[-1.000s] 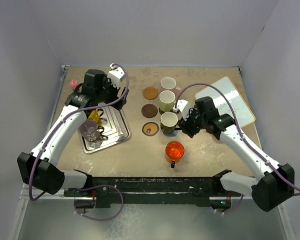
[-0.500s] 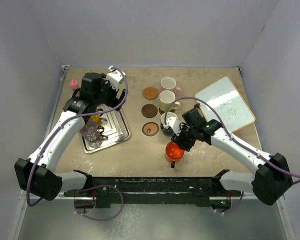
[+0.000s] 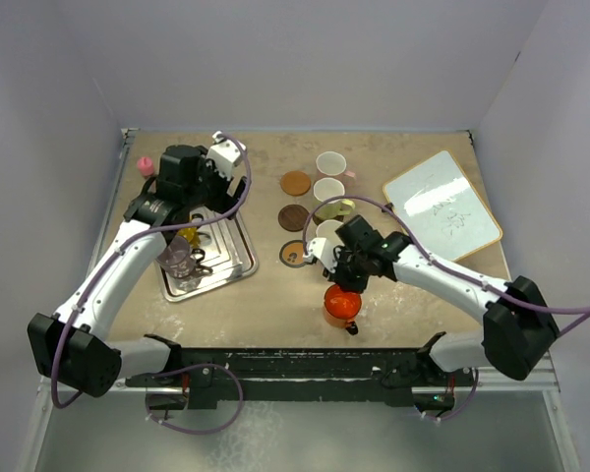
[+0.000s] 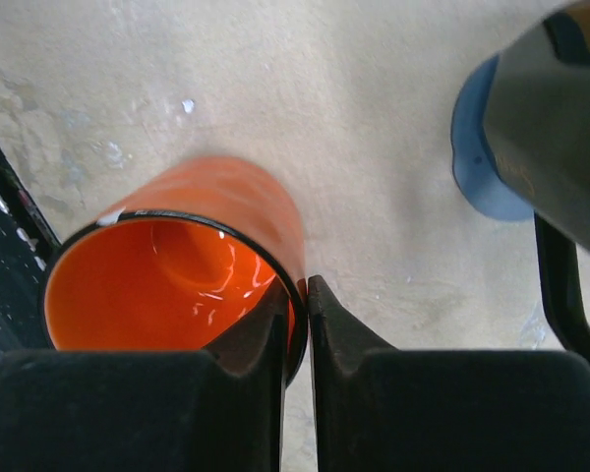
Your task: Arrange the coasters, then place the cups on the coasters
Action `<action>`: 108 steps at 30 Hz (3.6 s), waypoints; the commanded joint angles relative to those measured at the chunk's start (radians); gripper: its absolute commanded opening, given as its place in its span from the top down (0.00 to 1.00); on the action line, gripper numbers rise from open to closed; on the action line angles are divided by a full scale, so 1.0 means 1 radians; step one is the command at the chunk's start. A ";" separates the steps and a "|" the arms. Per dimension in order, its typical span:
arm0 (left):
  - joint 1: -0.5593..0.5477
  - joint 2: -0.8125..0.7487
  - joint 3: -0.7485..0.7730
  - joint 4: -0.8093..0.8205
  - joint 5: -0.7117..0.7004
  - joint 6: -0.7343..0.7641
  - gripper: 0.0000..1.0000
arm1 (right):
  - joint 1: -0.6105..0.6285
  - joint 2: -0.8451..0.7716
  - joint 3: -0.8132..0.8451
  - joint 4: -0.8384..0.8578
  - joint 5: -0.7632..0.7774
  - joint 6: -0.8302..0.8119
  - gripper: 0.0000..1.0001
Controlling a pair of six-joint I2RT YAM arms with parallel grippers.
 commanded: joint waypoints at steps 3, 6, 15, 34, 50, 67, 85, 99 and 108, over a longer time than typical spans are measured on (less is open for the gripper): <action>0.006 -0.057 -0.022 0.053 -0.027 0.038 0.15 | 0.081 0.079 0.098 0.046 -0.045 -0.038 0.90; 0.005 -0.068 -0.034 0.058 -0.037 0.048 0.15 | 0.116 0.109 0.124 0.061 -0.045 -0.056 0.90; 0.014 -0.105 -0.077 0.083 -0.069 0.054 0.14 | 0.174 0.169 0.238 0.085 -0.036 -0.100 0.85; 0.019 -0.123 -0.126 0.121 -0.064 0.069 0.14 | 0.166 0.043 0.088 -0.003 0.095 0.034 0.54; 0.025 -0.131 -0.151 0.139 -0.063 0.070 0.14 | 0.165 0.184 0.190 -0.013 0.086 0.081 0.81; 0.052 -0.153 -0.166 0.161 -0.104 0.000 0.12 | 0.163 0.183 0.400 -0.014 0.047 0.098 1.00; 0.115 -0.144 -0.142 0.178 -0.133 -0.148 0.11 | 0.049 0.294 0.734 0.099 0.185 0.252 1.00; 0.116 -0.113 -0.154 0.200 0.156 -0.215 0.19 | -0.025 0.495 1.003 0.080 0.336 0.346 1.00; 0.064 0.005 -0.062 0.266 0.283 -0.355 0.22 | -0.026 0.487 0.993 0.146 0.461 0.466 1.00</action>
